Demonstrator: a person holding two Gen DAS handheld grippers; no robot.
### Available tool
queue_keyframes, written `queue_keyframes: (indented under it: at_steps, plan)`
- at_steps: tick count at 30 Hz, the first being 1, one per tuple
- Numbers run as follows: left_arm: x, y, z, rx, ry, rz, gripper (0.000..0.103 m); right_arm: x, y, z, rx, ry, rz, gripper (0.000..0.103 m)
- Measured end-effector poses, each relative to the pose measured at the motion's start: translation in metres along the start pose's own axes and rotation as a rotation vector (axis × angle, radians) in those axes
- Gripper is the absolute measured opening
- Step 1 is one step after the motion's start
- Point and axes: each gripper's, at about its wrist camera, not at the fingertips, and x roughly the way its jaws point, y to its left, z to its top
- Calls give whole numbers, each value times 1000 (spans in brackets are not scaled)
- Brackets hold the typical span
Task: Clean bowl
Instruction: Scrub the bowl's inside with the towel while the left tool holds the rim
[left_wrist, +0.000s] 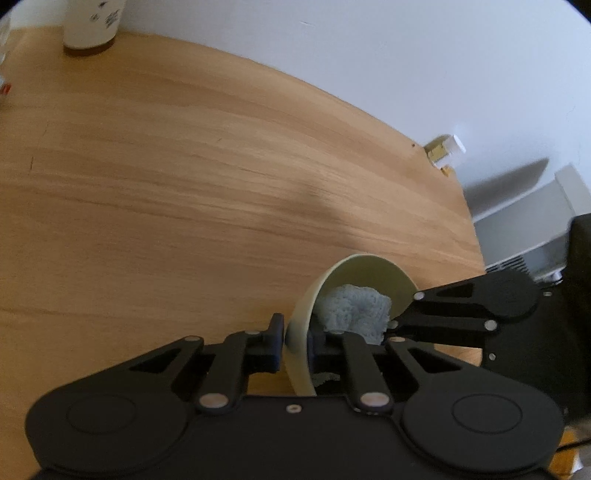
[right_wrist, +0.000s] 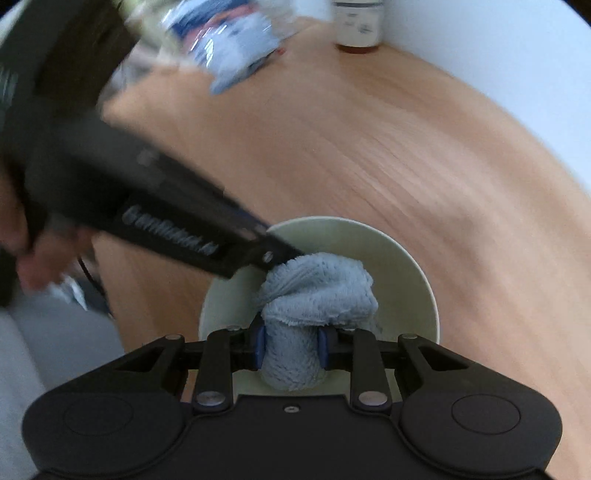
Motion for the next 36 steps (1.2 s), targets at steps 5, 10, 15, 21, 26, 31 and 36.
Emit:
queue_keyframes:
  at_steps: [5,10,15,21,26,31,36]
  plan:
    - [2,-2,1,11,4,-6,11,-3,18,-2,-96,17,-149,33]
    - [1,8,-2,-43,2,-46,13,-28,22,-9,-150,-47,-173,55]
    - [1,10,-1,-29,8,-60,13,-60,22,-9,-276,-130,-124,57]
    - [2,3,3,40,29,-45,12,-45,29,-1,-581,-54,-42,48]
    - [3,1,3,50,34,-45,13,-22,15,10,-634,38,-15,30]
    - [2,-3,0,67,33,-38,13,-11,10,17,-612,79,10,29]
    - [2,-4,-2,69,31,-37,13,-2,14,22,-552,105,-39,25]
